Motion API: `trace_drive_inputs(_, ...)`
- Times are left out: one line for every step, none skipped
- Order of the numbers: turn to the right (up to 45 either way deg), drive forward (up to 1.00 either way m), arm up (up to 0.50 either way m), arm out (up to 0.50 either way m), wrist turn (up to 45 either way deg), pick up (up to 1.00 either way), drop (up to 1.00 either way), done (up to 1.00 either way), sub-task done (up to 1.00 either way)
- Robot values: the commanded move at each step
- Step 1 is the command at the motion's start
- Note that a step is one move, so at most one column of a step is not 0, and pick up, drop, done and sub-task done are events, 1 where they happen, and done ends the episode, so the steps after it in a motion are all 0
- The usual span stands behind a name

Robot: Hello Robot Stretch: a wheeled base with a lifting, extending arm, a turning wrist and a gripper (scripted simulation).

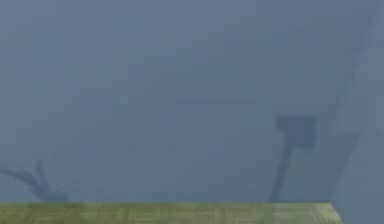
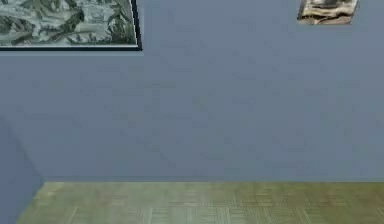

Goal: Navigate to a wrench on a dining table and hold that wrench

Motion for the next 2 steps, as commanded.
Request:
trace_drive_inputs(45.0, 0.0, 0.0, 0.0, 0.0, 0.0, 0.0, 0.0, 0.0)
trace_drive_inputs(45.0, 0.0, 0.0, 0.0, 0.0, 0.0, 0.0, 0.0, 0.0)
